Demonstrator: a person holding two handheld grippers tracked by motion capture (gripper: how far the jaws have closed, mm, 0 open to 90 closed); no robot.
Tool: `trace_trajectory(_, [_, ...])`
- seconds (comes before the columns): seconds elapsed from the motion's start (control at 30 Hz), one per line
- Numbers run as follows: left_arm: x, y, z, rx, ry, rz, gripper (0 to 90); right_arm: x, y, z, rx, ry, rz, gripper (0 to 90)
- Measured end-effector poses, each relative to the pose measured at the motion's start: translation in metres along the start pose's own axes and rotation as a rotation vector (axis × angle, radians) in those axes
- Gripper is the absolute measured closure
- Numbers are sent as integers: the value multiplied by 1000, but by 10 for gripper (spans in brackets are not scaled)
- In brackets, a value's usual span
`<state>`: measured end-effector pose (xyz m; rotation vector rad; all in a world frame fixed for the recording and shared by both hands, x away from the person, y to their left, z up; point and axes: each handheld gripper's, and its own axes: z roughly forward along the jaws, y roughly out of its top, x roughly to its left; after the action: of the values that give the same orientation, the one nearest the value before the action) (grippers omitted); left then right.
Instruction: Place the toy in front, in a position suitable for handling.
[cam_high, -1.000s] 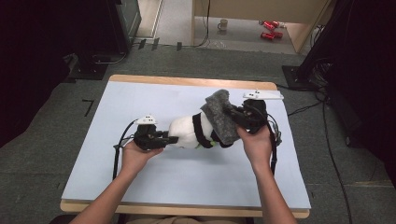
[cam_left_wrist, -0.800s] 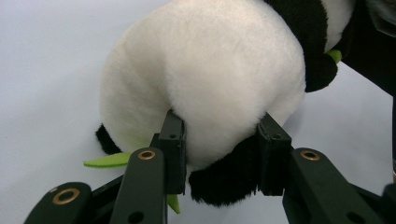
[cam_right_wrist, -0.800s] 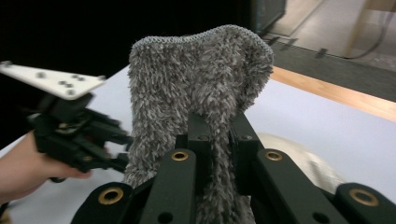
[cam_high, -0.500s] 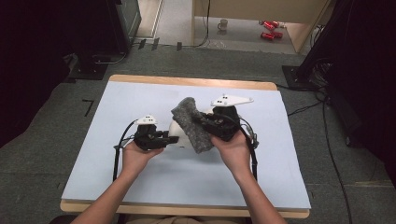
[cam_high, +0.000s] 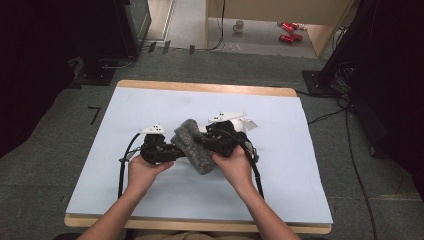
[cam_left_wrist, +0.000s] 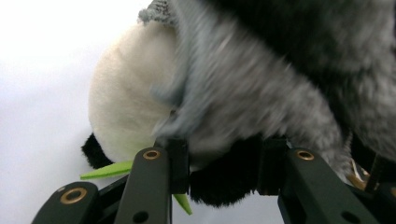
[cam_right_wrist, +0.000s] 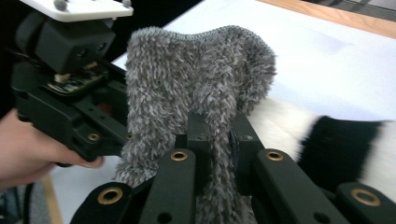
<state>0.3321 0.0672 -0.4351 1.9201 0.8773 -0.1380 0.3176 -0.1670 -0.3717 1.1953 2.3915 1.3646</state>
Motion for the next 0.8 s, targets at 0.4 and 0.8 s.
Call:
trace_trajectory(0.4, [14, 3, 5, 17, 10, 31, 656, -29, -7, -7, 25, -105, 15, 825])
trace_trajectory(0.8, [18, 4, 3, 13, 25, 67, 654, -45, -1, -31, -22, -118, 67, 823])
